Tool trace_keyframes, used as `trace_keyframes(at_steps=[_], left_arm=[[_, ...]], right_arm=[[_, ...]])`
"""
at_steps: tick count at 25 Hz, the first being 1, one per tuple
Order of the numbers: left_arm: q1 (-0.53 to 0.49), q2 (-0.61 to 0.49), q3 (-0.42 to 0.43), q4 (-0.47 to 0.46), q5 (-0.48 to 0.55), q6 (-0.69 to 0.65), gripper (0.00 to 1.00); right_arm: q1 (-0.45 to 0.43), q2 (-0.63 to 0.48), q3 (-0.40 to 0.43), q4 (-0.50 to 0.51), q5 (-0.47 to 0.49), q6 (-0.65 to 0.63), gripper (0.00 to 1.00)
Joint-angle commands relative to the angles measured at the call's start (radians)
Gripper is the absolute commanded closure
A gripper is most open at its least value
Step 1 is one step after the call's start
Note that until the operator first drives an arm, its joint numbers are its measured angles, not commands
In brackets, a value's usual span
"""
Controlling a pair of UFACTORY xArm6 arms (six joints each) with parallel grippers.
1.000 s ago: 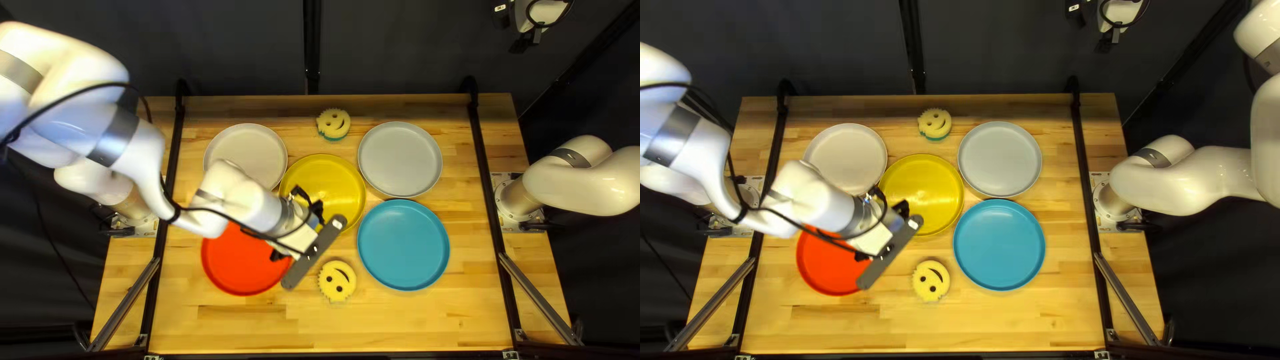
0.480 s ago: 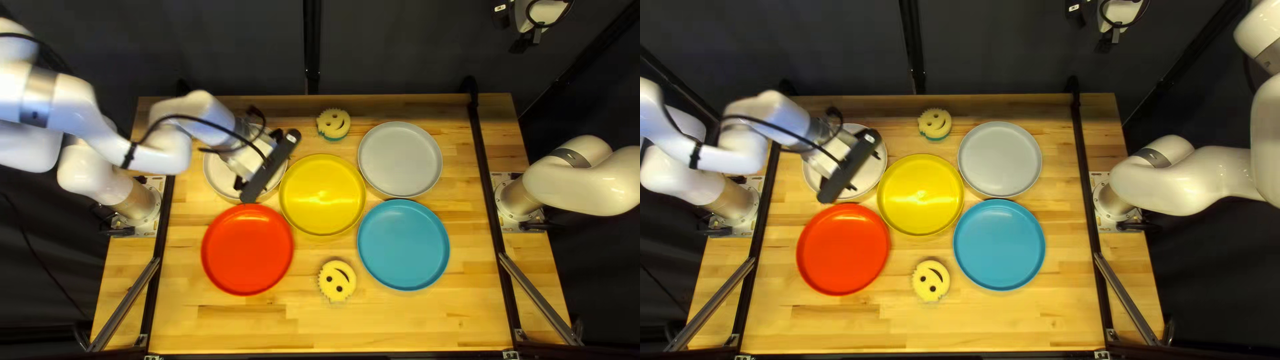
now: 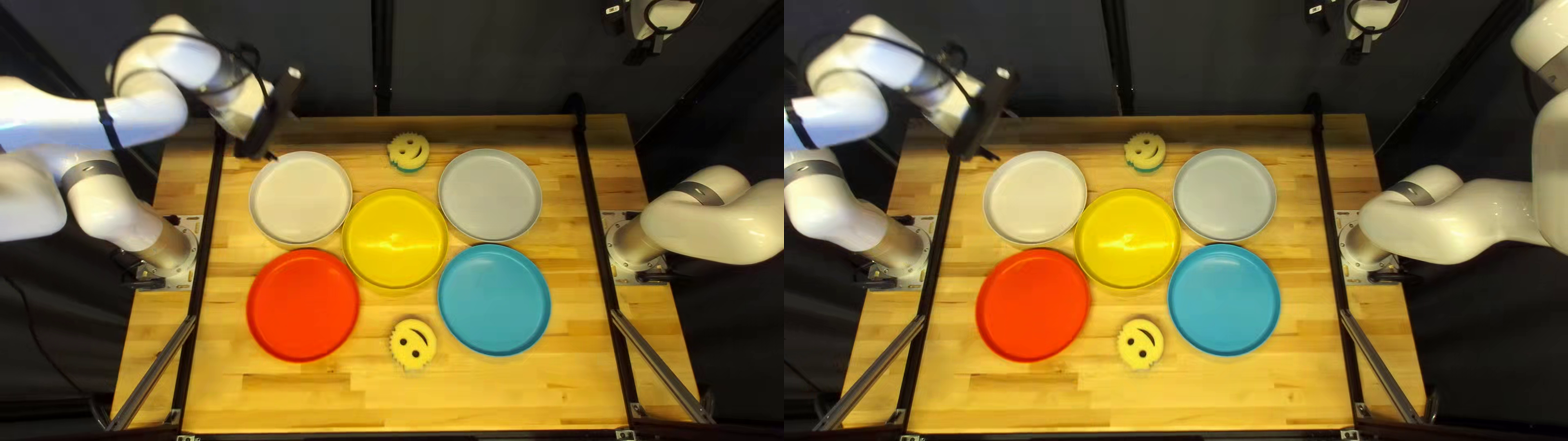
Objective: Pick up sponge and scrub the plate
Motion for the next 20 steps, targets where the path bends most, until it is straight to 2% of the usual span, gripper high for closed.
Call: trace_keyframes(at_steps=[1,11,14,20], left_arm=[[-0.135,-0.07,-0.052,0.073,0.096,-0.181,0.0],[-0.135,-0.07,-0.052,0.073,0.096,-0.181,0.0],[-0.079,-0.061,-0.045,0.025,0.07,-0.088,0.0],[0.117,-0.054,-0.113,-0.027,0.146,0.092,0.0]], right_arm=[[0.0,0.0,0.0,0.0,0.0,0.0,0.0],[0.0,0.0,0.0,0.0,0.0,0.0,0.0],[0.0,0.0,0.0,0.0,0.0,0.0,0.0],[0.0,0.0,0.0,0.0,0.0,0.0,0.0]])
